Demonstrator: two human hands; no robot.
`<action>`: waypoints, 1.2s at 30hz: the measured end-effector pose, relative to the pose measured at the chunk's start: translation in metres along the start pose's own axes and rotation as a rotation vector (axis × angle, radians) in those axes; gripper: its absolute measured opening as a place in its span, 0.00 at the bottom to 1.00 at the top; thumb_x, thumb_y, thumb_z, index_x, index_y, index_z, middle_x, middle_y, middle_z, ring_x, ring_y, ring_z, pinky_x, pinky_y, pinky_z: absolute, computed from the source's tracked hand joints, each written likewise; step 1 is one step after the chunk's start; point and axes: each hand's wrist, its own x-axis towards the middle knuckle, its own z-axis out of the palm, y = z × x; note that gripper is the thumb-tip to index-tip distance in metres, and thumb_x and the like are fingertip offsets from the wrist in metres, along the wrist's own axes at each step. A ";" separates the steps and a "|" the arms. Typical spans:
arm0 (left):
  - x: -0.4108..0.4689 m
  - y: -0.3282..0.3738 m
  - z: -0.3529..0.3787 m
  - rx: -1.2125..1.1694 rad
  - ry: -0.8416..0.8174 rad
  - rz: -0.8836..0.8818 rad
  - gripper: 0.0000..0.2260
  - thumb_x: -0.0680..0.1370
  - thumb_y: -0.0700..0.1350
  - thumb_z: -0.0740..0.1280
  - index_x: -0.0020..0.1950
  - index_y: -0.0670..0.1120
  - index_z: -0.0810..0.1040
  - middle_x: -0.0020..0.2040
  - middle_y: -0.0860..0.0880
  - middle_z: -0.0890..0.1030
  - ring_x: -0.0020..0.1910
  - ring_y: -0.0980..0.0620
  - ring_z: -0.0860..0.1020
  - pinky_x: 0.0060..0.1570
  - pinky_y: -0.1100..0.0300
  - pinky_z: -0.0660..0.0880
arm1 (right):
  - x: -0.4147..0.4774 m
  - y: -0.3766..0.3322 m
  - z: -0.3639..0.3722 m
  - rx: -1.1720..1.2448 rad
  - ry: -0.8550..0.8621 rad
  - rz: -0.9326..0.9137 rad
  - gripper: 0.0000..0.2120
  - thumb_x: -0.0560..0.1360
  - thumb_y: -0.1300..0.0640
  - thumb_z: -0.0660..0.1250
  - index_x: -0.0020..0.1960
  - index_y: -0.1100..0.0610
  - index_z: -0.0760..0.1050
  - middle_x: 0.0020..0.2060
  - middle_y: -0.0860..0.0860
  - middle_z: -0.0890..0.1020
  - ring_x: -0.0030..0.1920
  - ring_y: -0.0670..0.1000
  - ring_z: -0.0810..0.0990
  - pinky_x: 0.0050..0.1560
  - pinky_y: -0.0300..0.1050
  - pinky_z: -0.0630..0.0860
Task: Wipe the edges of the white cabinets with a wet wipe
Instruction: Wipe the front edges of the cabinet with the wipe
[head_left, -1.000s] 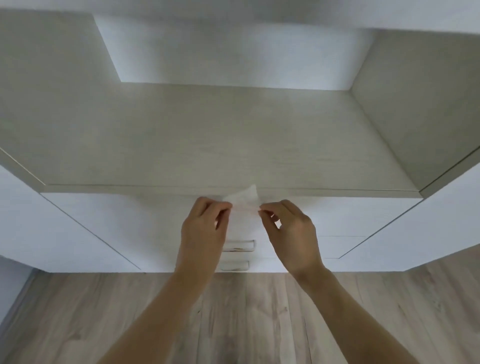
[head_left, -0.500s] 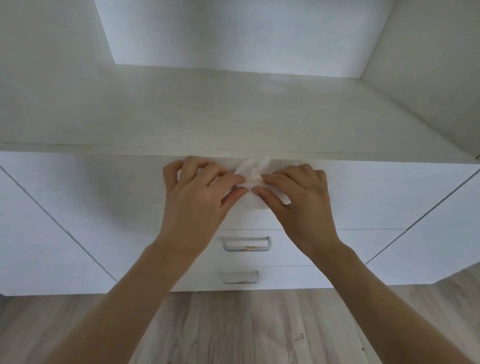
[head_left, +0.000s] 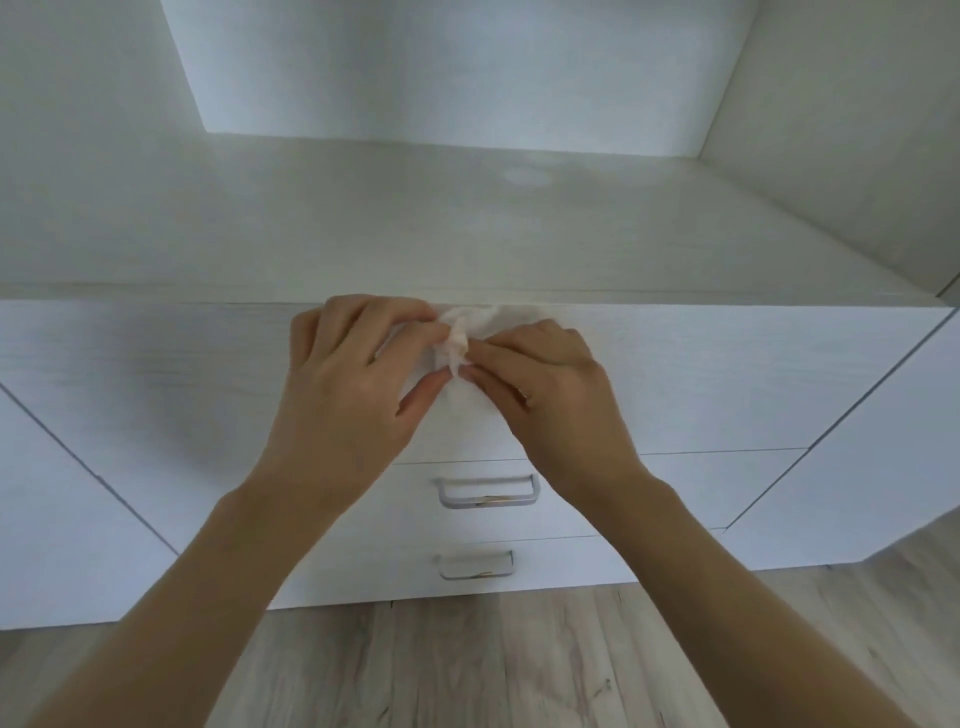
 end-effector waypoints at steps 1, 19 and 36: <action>0.000 0.003 0.002 -0.026 -0.016 0.012 0.12 0.74 0.49 0.67 0.52 0.43 0.81 0.50 0.48 0.81 0.51 0.48 0.70 0.50 0.55 0.62 | -0.002 0.004 -0.003 -0.011 0.001 -0.006 0.07 0.70 0.62 0.70 0.48 0.61 0.82 0.40 0.54 0.84 0.40 0.56 0.79 0.43 0.47 0.73; -0.002 0.009 0.014 -0.033 0.065 0.035 0.06 0.74 0.45 0.69 0.47 0.43 0.82 0.44 0.50 0.83 0.48 0.49 0.73 0.49 0.54 0.65 | -0.022 0.041 -0.031 0.019 0.084 0.132 0.10 0.69 0.56 0.71 0.48 0.58 0.82 0.45 0.51 0.84 0.49 0.49 0.77 0.52 0.49 0.73; -0.002 0.022 0.018 -0.006 0.086 0.087 0.07 0.76 0.44 0.68 0.49 0.42 0.82 0.45 0.49 0.83 0.47 0.48 0.80 0.58 0.50 0.68 | -0.025 0.039 -0.028 -0.106 0.119 0.079 0.07 0.72 0.57 0.68 0.46 0.58 0.82 0.42 0.50 0.84 0.49 0.48 0.75 0.52 0.48 0.65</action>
